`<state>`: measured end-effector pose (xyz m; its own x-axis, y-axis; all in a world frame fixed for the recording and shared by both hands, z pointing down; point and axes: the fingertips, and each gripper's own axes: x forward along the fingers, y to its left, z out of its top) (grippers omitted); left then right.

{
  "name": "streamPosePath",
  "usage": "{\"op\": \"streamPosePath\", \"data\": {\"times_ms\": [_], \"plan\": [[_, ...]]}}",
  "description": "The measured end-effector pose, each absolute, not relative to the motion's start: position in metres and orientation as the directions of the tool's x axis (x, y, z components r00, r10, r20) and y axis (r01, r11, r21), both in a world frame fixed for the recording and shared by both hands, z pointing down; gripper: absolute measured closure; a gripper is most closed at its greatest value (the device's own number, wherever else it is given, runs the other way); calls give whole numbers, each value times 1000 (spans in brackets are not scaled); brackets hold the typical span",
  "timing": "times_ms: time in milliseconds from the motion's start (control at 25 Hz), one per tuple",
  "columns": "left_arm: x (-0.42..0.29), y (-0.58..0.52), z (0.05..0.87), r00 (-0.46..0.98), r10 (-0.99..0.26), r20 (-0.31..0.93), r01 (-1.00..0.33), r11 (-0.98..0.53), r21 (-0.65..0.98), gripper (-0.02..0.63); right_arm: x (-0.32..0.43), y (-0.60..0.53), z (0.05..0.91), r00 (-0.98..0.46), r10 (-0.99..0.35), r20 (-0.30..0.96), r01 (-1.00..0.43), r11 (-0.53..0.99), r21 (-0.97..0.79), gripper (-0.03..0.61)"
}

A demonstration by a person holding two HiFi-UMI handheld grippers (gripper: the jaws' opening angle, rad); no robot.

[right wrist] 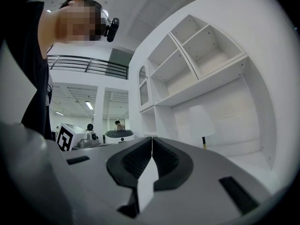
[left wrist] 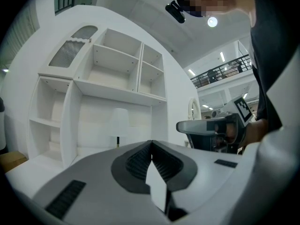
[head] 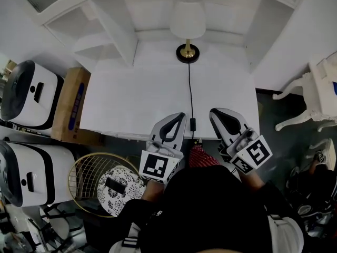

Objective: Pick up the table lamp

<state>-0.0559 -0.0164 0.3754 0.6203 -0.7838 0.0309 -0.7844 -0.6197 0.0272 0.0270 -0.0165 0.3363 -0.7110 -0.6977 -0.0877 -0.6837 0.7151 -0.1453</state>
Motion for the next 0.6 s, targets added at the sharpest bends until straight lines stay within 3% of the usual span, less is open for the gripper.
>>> {"op": "streamPosePath", "data": {"times_ms": [600], "plan": [[-39, -97, 368, 619, -783, 57, -784, -621, -13, 601, 34, -99, 338, -740, -667, -85, -650, 742, -163, 563]]}}
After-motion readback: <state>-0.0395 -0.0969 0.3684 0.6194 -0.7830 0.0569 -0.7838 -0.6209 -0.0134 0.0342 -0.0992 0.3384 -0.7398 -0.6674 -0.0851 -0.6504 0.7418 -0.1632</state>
